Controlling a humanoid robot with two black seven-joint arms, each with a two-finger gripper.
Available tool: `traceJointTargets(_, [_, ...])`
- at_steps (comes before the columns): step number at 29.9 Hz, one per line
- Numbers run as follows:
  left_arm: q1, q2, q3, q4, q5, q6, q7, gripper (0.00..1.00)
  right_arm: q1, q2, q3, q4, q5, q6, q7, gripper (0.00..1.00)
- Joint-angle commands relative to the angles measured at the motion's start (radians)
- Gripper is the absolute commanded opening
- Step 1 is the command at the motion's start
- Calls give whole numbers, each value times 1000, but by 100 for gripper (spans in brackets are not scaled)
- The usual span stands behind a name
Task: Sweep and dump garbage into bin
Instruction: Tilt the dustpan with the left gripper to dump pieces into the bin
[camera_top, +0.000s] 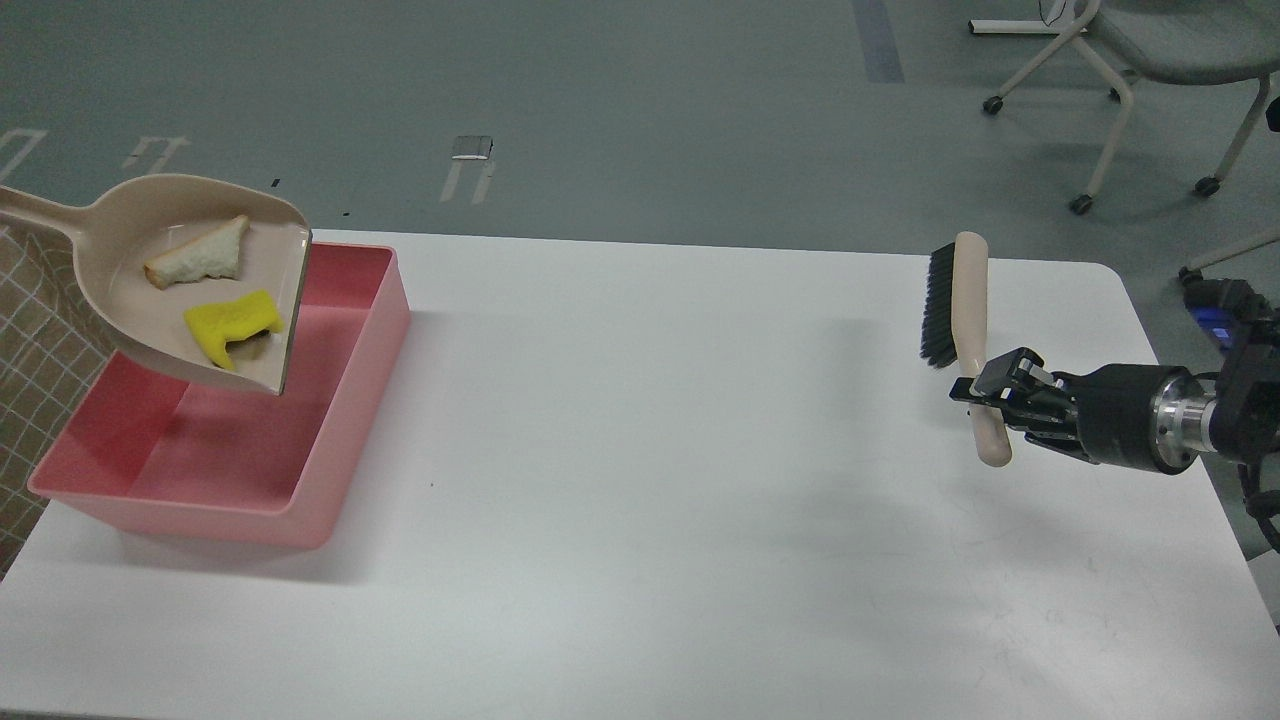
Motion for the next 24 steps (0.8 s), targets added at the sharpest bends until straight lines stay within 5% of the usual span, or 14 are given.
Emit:
traceJointTargets(1, [0, 4, -2, 0, 43, 5, 0, 0, 0, -1, 0, 0, 0, 0, 0, 3])
traceJointTargets(24, [-25, 76, -21, -14, 324, 90, 0, 0, 2, 7, 0, 0, 0, 0, 0, 3])
